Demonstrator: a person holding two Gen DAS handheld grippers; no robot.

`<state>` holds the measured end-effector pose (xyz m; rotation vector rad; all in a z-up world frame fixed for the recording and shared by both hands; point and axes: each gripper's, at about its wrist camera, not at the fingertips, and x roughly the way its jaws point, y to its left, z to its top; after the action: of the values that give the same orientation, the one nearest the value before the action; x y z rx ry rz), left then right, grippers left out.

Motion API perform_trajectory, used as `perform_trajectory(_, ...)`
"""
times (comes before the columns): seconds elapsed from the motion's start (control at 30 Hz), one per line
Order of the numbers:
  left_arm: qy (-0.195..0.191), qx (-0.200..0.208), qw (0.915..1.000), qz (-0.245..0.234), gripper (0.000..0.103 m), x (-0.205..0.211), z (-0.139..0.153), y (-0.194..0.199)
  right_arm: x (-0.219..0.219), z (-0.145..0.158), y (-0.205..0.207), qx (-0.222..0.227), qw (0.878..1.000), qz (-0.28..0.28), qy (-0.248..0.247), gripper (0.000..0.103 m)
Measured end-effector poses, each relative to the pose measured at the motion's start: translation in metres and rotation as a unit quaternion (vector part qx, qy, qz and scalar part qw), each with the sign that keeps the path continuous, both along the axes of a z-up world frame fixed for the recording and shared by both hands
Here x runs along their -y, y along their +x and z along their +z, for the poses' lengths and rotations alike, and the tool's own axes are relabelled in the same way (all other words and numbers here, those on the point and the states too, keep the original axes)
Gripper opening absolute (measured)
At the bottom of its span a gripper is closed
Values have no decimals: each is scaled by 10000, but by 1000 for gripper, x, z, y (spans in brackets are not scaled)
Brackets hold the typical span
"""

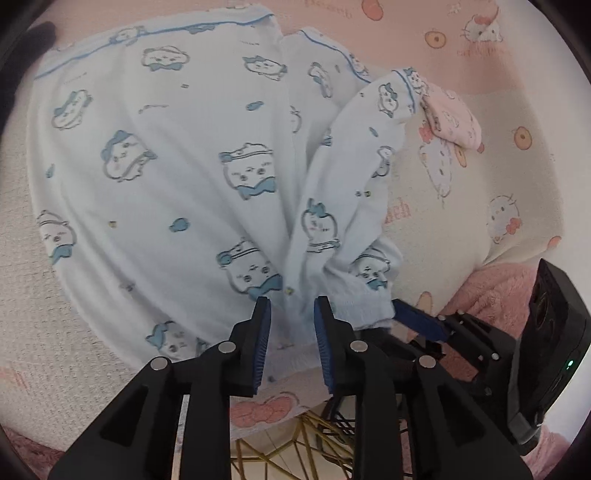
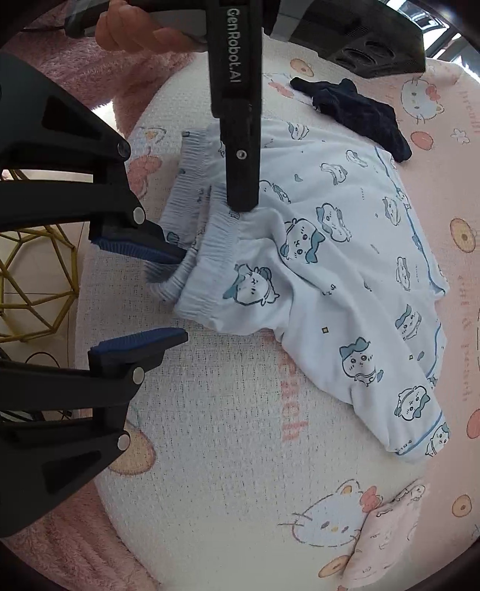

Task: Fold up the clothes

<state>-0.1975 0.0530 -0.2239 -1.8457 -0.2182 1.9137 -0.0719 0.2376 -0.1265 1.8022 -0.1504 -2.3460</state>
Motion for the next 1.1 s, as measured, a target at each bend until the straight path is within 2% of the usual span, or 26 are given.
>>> perform_trajectory(0.1, -233, 190, 9992, 259, 26, 29, -11, 12, -2, -1, -2, 7, 9999, -110, -30, 36)
perform_trajectory(0.3, -978, -10, 9951, 128, 28, 62, -12, 40, 1, -1, -5, 55, 9998, -84, -184, 37)
perform_trajectory(0.4, -577, -71, 9977, 343, 28, 68, -6, 41, 0, -2, -3, 59, 9998, -62, -199, 37)
perform_trajectory(0.47, -69, -157, 9987, 484, 29, 65, 2, 36, 0, -3, -3, 69, 9997, -71, -216, 37)
perform_trajectory(0.53, 245, -109, 9983, 526, 44, 54, 2, 25, -1, -3, -3, 80, 9997, -80, -233, 37)
perform_trajectory(0.57, 401, -84, 9977, 547, 61, 48, 2, 20, -2, -3, -3, 85, 9996, -84, -241, 37)
perform_trajectory(0.63, 685, -5, 9960, 580, 62, 36, 1, 9, -2, -4, -4, 95, 9996, -93, -258, 37)
perform_trajectory(0.77, 758, 232, 9956, 505, 62, 7, -11, 0, -4, -5, -4, 116, 9994, -111, -291, 37)
perform_trajectory(0.83, 751, 280, 9956, 484, 56, 0, -13, -1, -5, -5, -5, 128, 9993, -125, -320, 37)
perform_trajectory(0.87, 726, 249, 9961, 442, 43, -5, -11, -1, -5, -5, -5, 134, 9992, -135, -339, 37)
perform_trajectory(0.9, 661, 181, 9969, 393, 41, -9, -6, -1, -5, -6, -5, 141, 9992, -145, -359, 37)
perform_trajectory(0.97, 650, 89, 9974, 300, 41, -15, 4, -1, -6, -6, -6, 154, 9989, -166, -398, 37)
perform_trajectory(1.1, 889, 140, 9958, 137, 41, -24, 15, -3, -7, -6, -8, 181, 9985, -206, -477, 37)
